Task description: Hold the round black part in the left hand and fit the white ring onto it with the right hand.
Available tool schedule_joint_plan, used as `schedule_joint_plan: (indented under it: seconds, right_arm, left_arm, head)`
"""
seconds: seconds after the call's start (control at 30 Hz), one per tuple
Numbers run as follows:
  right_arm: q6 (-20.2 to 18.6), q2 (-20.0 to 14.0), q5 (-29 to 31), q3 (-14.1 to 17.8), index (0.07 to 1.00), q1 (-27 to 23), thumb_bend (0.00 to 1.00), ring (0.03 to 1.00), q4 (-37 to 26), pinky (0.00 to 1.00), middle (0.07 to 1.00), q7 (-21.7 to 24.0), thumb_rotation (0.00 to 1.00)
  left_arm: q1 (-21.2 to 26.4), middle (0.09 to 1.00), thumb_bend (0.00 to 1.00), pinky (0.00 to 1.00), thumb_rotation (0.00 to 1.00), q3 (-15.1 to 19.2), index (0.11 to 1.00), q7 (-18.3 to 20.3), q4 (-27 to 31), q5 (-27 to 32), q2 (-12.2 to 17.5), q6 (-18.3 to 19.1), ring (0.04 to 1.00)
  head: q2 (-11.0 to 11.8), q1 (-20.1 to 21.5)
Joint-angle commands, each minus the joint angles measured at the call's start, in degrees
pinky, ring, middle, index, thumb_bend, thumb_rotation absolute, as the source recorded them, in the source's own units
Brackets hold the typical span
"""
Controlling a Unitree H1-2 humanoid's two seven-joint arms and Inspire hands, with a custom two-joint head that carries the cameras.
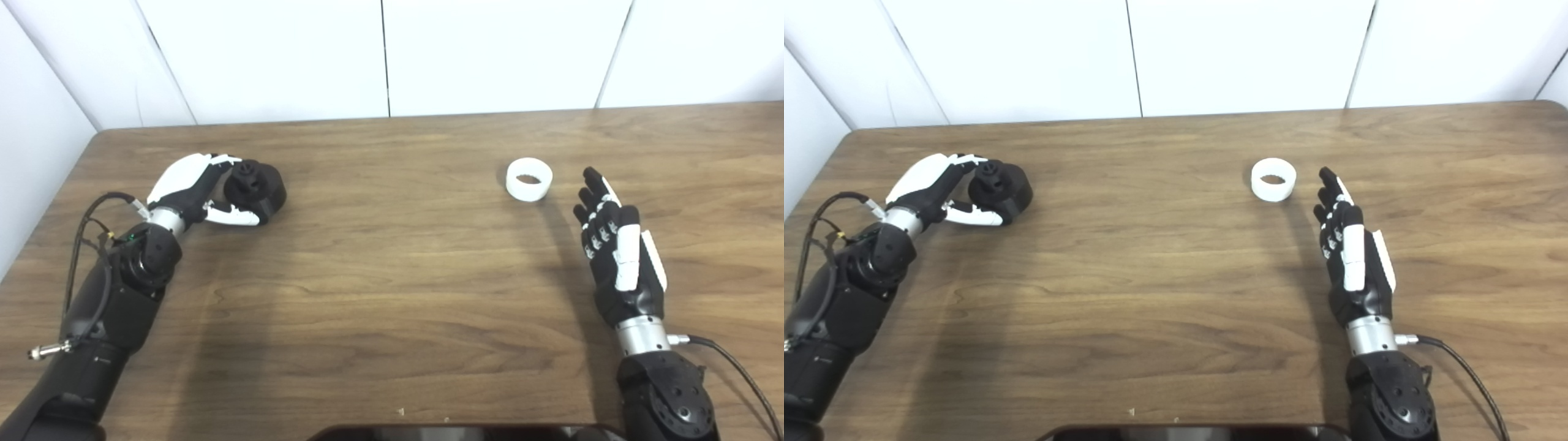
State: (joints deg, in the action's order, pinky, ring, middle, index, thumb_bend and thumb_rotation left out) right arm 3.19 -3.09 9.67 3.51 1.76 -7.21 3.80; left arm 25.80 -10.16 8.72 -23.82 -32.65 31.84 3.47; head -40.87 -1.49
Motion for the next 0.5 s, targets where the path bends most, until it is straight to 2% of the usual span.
schedule_joint_plan:
  seconds: [0.0, 0.23, 0.47]
  right_arm:
    - [1.10, 0.78, 0.28, 0.02, 0.938, 4.36, 0.67, 1.000, 4.25, 1.00, 0.997, 0.22, 1.00]
    - [1.31, 0.68, 0.26, -0.12, 0.934, 4.39, 0.67, 1.000, 4.51, 1.00, 0.995, 0.46, 1.00]
    - [0.72, 0.70, 0.15, -0.24, 0.933, 4.32, 0.67, 1.000, 4.21, 1.00, 0.992, 0.44, 1.00]
  left_arm:
    - [2.68, 0.939, 0.92, 0.92, 0.27, 0.74, 0.770, -1.53, 1.06, 0.33, 1.31, -1.24, 1.000]
    - [2.22, 0.926, 0.87, 0.93, 0.24, 1.01, 0.684, -1.67, 1.94, 0.65, 1.55, -2.05, 1.000]
    - [1.95, 0.906, 0.85, 0.90, 0.20, 1.19, 0.643, -2.03, 2.57, 0.47, 1.53, -1.60, 0.989]
  head:
    - [-0.04, -0.05]
    - [-0.19, -0.53]
    - [-0.31, -0.60]
